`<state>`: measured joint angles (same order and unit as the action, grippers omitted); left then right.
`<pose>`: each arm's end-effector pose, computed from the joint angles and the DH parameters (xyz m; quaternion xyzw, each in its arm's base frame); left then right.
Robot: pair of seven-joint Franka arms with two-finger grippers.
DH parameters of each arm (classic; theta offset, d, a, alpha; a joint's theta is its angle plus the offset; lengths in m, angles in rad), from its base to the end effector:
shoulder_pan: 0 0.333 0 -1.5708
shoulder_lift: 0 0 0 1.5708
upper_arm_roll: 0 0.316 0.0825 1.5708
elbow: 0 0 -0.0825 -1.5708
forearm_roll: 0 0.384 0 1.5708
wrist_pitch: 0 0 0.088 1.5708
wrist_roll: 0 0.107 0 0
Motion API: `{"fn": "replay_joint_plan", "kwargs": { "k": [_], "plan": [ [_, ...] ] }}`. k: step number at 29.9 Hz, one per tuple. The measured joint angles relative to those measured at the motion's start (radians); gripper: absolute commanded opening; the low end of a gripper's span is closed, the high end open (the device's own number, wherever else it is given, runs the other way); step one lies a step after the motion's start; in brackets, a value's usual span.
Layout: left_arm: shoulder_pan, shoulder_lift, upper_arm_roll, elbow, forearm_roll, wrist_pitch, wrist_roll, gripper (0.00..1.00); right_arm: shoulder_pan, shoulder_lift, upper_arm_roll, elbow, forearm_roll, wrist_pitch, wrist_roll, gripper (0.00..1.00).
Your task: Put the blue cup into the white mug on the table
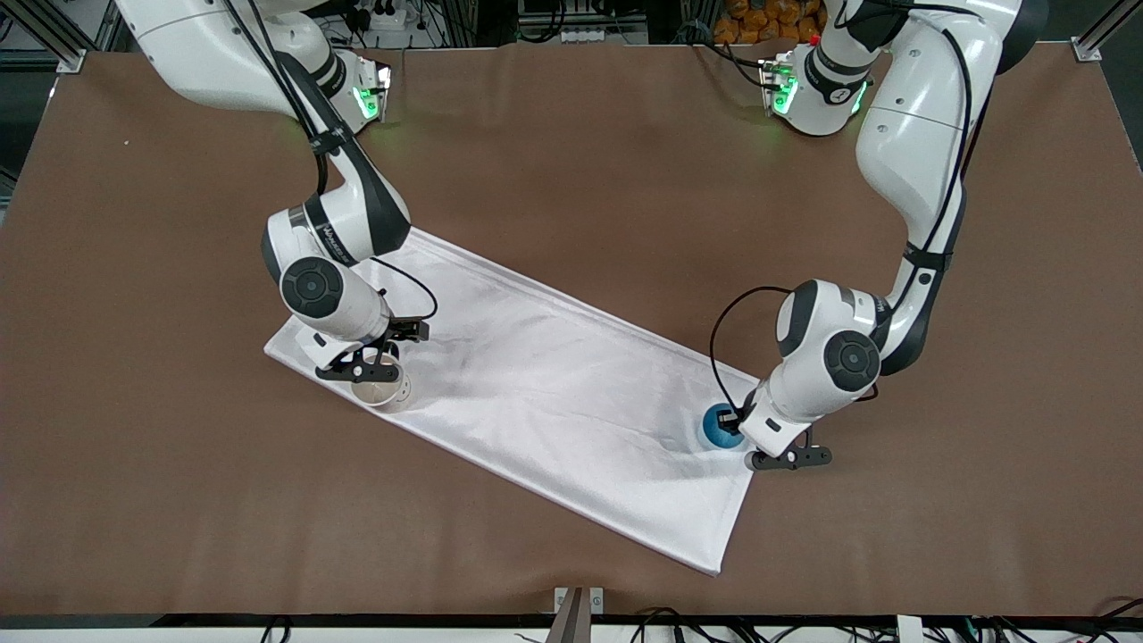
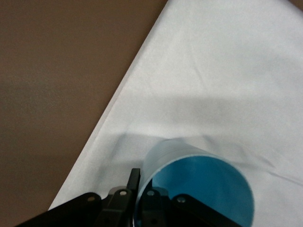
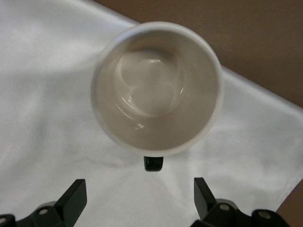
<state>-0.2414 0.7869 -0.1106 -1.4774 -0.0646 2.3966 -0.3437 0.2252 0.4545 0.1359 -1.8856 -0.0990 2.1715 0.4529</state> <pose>0.6918 -0.2386 0.2238 0.9951 0.0368 0.0427 0.0807 0.5783 0.2103 0.2549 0.9965 -0.0189 -0.0715 0.0397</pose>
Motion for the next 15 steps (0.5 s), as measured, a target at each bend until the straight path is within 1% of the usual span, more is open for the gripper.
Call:
{"fn": "replay_joint_plan", "kwargs": {
  "k": [3, 5, 11, 15],
  "plan": [
    [0.005, -0.002, 0.0, 0.007, 0.012, 0.0, 0.002, 0.0, -0.002, 0.004, -0.003, 0.0, 0.0, 0.005, 0.0, 0.99],
    [0.007, -0.003, 0.001, 0.009, 0.026, -0.004, 0.003, 0.0, -0.003, 0.007, -0.003, 0.0, 0.0, 0.016, 0.0, 0.94],
    [0.009, -0.007, 0.001, 0.009, 0.063, -0.033, 0.004, 0.0, -0.018, 0.019, -0.005, 0.0, -0.001, 0.044, 0.0, 0.64],
    [0.01, -0.012, 0.001, 0.005, 0.078, -0.053, 0.012, 0.0, -0.03, 0.024, -0.005, 0.0, -0.001, 0.061, -0.001, 0.5]
  ]
}}
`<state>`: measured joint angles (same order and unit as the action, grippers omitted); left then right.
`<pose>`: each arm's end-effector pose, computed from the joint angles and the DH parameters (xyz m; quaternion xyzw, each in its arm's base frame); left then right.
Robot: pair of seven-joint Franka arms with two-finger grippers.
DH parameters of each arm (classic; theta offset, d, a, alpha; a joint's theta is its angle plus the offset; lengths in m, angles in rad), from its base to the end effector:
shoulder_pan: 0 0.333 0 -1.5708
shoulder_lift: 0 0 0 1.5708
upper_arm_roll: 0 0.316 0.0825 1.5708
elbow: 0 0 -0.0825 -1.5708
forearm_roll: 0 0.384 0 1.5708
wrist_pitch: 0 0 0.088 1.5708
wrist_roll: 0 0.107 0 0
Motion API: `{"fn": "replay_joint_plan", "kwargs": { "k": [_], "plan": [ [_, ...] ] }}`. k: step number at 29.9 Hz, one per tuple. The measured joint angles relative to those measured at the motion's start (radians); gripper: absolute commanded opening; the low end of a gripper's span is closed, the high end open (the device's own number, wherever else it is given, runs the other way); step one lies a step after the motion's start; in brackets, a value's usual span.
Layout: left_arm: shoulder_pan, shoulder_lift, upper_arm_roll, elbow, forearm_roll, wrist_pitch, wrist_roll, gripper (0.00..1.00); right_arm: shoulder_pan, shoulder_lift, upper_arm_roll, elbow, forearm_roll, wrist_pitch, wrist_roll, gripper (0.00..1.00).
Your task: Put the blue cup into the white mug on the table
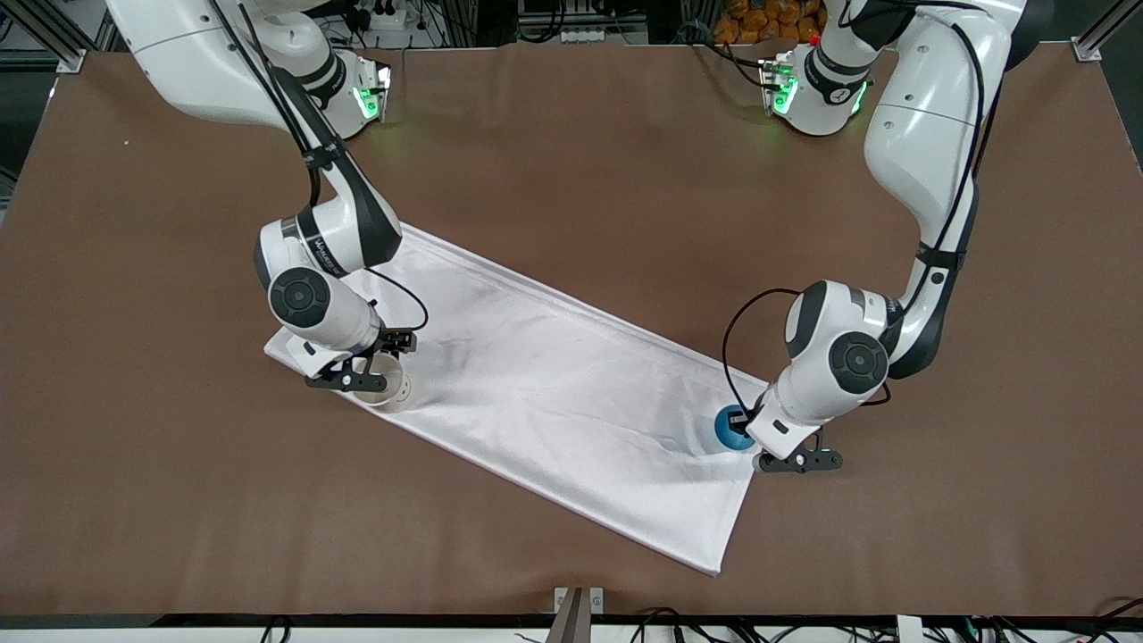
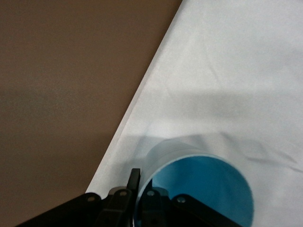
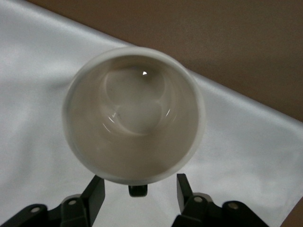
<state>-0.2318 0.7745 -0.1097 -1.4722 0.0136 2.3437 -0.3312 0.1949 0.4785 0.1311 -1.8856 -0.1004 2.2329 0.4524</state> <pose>0.6922 -0.2301 0.2298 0.9982 0.0078 0.0371 0.0473 0.5900 0.1923 0.2444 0.9974 -0.0351 -0.0554 0.0303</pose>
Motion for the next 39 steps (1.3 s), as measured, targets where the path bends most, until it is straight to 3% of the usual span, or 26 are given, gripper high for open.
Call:
{"fn": "replay_joint_plan", "kwargs": {
  "k": [6, 10, 19, 24, 30, 39],
  "plan": [
    [0.002, -0.037, 0.0, -0.05, 0.003, -0.01, 0.02, 0.0, -0.003, 0.002, 0.0, 0.0, 0.0, 0.022, 0.0, 0.17],
    [0.013, -0.076, 0.002, -0.098, 0.003, -0.011, 0.036, 0.0, -0.003, 0.003, 0.0, 0.0, 0.0, 0.025, 0.001, 0.01],
    [0.054, -0.173, 0.002, -0.208, 0.003, -0.013, 0.091, 0.0, 0.007, 0.002, 0.008, 0.011, 0.0, 0.023, 0.058, 0.0],
    [0.067, -0.216, 0.002, -0.261, 0.003, -0.013, 0.106, 0.0, 0.045, -0.002, 0.02, 0.068, 0.0, -0.04, 0.145, 0.0],
    [0.07, -0.277, 0.002, -0.34, 0.004, -0.004, 0.106, 0.0, 0.142, -0.004, 0.041, 0.182, 0.001, -0.138, 0.271, 0.0],
    [0.084, -0.365, 0.002, -0.504, 0.004, 0.117, 0.108, 0.0, 0.339, -0.004, 0.053, 0.279, 0.001, -0.152, 0.421, 0.0]
  ]
}}
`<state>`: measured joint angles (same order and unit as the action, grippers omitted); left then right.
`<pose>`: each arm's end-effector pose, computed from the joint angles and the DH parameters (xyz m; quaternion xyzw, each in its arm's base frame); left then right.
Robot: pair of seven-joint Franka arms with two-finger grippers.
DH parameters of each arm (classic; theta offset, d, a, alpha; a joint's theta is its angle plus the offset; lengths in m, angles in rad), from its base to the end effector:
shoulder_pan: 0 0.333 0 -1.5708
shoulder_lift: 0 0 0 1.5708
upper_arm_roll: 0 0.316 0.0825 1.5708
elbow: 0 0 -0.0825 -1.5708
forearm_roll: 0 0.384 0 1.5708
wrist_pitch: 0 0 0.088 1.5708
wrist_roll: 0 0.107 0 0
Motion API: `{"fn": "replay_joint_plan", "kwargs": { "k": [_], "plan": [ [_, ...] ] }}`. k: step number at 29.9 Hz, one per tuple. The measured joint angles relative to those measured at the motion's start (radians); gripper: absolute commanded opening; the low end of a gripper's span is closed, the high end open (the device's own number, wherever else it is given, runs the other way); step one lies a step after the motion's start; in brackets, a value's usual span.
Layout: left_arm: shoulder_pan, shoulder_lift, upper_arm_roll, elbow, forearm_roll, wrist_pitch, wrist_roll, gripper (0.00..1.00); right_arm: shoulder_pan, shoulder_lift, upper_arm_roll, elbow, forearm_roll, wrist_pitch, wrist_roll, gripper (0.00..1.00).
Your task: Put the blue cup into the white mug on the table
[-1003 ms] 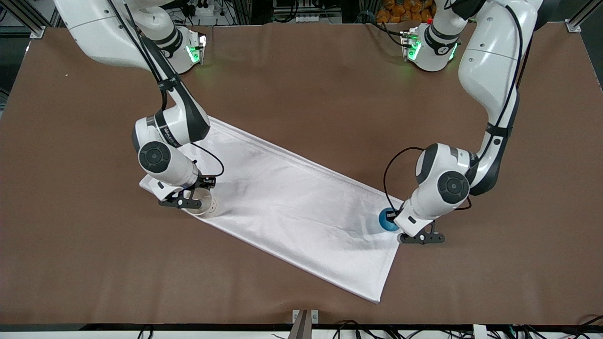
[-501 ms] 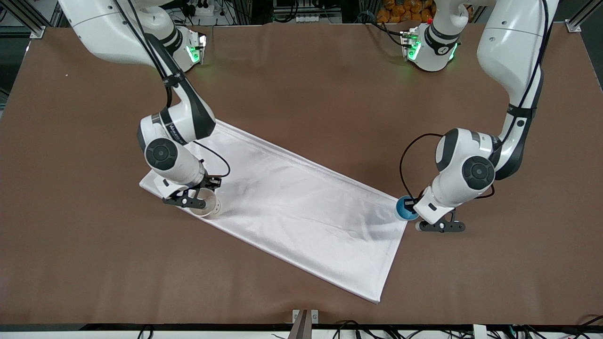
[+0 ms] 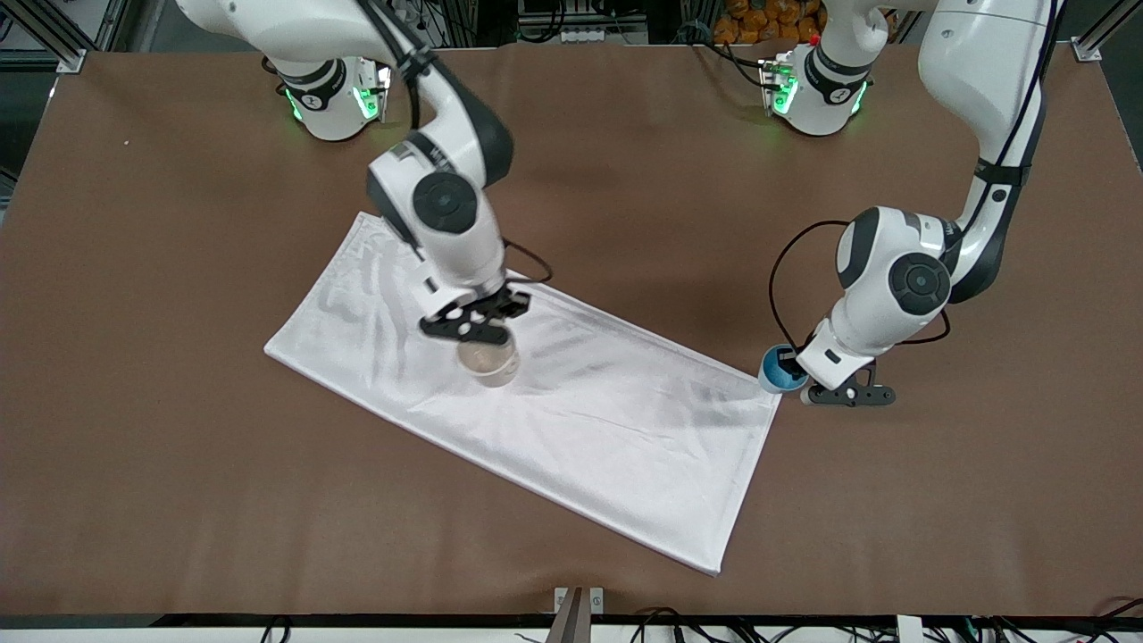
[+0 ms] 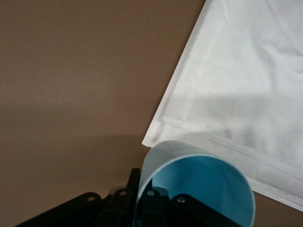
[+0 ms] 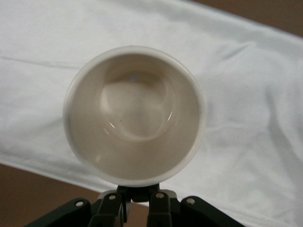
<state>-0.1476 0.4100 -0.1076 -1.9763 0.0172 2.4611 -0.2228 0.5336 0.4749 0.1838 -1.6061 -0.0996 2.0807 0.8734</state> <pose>0.6014 -0.1541 0.2681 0.9990 -0.0174 0.0339 0.0243 0.5267 0.4320 0.3581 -0.9979 0.0639 -0.0042 0.0018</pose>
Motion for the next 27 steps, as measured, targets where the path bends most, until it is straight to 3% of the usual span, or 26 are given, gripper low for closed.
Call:
{"fn": "replay_joint_plan", "kwargs": {
  "k": [12, 19, 27],
  "plan": [
    [0.007, -0.046, 0.0, -0.145, 0.003, 0.12, 0.005, 0.0, 0.23, 0.078, 0.001, 0.095, 0.0, 0.002, 0.107, 0.0],
    [0.007, -0.051, 0.0, -0.156, 0.003, 0.129, 0.007, 0.0, 0.343, 0.178, -0.001, 0.153, -0.004, 0.049, 0.205, 0.0],
    [0.008, -0.054, 0.0, -0.158, 0.004, 0.129, 0.008, 0.0, 0.392, 0.244, -0.002, 0.179, -0.008, 0.086, 0.235, 0.0]
  ]
}}
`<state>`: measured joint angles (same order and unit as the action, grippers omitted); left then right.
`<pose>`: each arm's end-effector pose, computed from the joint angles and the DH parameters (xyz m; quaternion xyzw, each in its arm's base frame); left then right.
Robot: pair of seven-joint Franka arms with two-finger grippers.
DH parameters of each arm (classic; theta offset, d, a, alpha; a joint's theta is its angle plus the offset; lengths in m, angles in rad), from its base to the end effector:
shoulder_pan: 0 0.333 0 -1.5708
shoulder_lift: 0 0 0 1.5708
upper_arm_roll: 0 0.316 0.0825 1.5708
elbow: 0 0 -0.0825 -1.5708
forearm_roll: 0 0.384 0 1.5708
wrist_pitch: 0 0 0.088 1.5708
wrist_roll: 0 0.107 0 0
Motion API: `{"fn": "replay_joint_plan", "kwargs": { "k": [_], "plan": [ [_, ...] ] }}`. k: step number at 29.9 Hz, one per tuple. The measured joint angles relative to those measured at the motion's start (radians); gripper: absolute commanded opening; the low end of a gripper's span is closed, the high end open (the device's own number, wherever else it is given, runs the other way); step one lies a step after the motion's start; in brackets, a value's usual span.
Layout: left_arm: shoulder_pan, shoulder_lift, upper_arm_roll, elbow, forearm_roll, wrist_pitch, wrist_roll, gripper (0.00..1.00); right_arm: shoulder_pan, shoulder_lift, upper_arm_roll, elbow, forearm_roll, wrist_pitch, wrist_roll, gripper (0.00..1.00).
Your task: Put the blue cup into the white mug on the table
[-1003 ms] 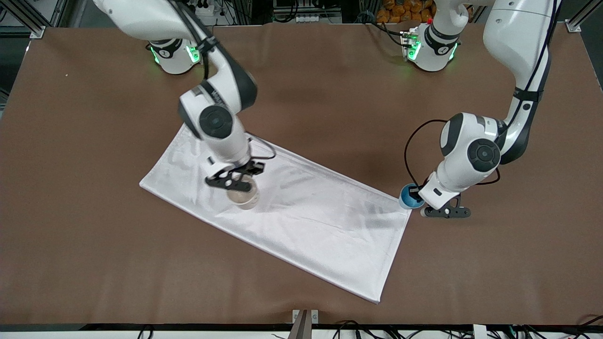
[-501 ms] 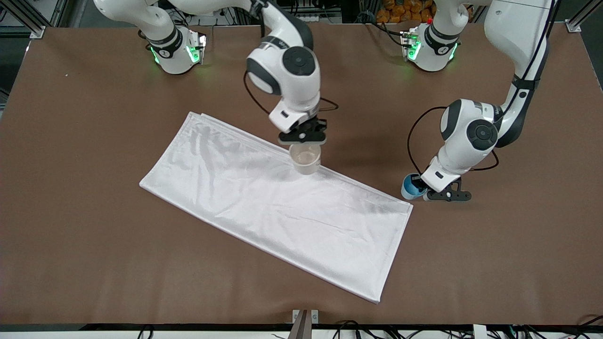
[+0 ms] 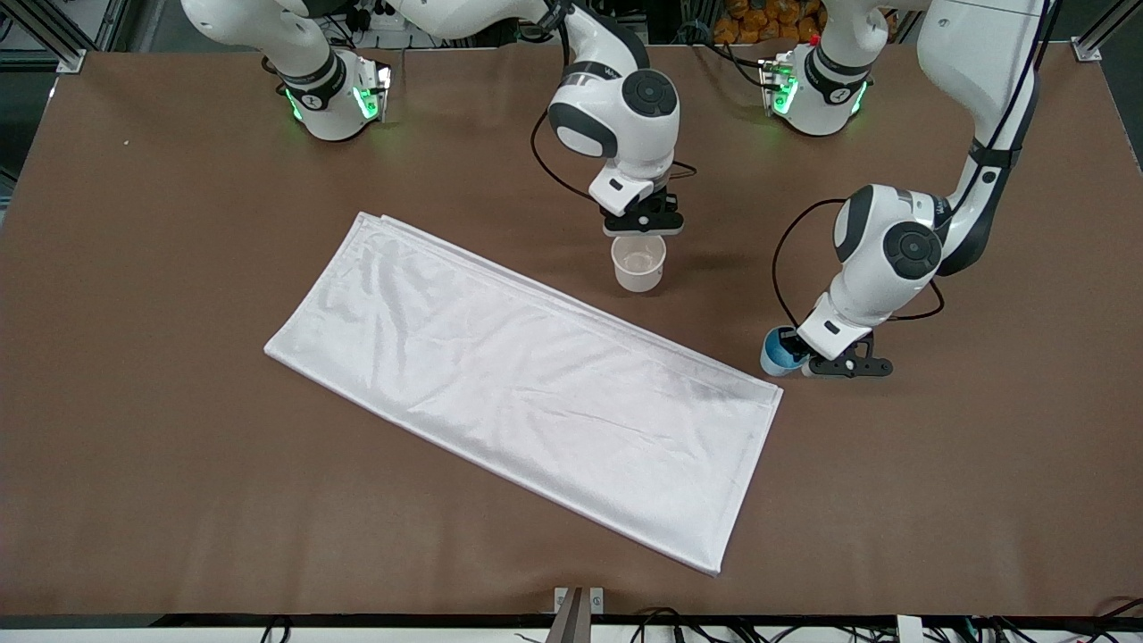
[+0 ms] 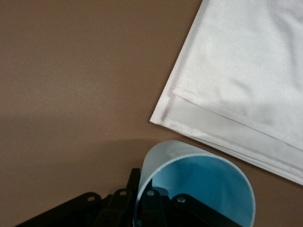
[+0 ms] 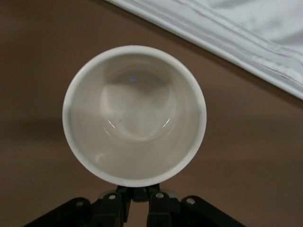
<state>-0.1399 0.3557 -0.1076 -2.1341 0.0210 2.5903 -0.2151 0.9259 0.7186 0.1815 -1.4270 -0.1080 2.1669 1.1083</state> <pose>0.5666 -0.1428 0.2488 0.9984 -0.0205 0.0471 0.0240 0.3519 0.6375 0.2780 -0.9997 -0.0062 0.0051 0.0213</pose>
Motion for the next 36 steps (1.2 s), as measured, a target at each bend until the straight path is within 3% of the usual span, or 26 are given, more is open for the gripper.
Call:
{"fn": "replay_joint_plan", "kwargs": {
  "k": [15, 18, 19, 20, 21, 29, 36],
  "plan": [
    [0.0, 0.0, 0.0, -0.003, 0.0, 0.0, 0.0, 0.0, 0.015, 0.046, -0.001, 0.008, -0.028, 0.104, 0.0, 0.0],
    [0.0, 0.0, 0.0, -0.003, 0.0, 0.0, 0.0, 0.0, 0.016, 0.055, -0.001, 0.01, -0.035, 0.114, 0.0, 0.23],
    [0.0, 0.0, 0.0, -0.003, 0.0, 0.0, 0.0, 0.0, 0.017, 0.057, -0.002, 0.011, -0.035, 0.115, 0.0, 0.43],
    [0.0, 0.0, 0.0, -0.003, 0.0, 0.0, 0.0, 0.0, 0.017, 0.058, -0.002, 0.012, -0.036, 0.115, 0.0, 0.83],
    [0.0, 0.0, 0.0, -0.003, 0.0, 0.0, 0.0, 0.0, 0.017, 0.059, -0.002, 0.013, -0.036, 0.115, 0.0, 1.0],
    [0.0, 0.0, 0.0, -0.003, 0.0, 0.0, 0.0, 0.0, 0.014, 0.055, -0.006, 0.04, -0.035, 0.1, 0.002, 1.0],
    [0.0, -0.003, 0.0, -0.004, 0.0, 0.0, 0.0, 0.0, 0.005, 0.012, -0.007, 0.1, -0.033, -0.065, 0.005, 1.0]
  ]
}}
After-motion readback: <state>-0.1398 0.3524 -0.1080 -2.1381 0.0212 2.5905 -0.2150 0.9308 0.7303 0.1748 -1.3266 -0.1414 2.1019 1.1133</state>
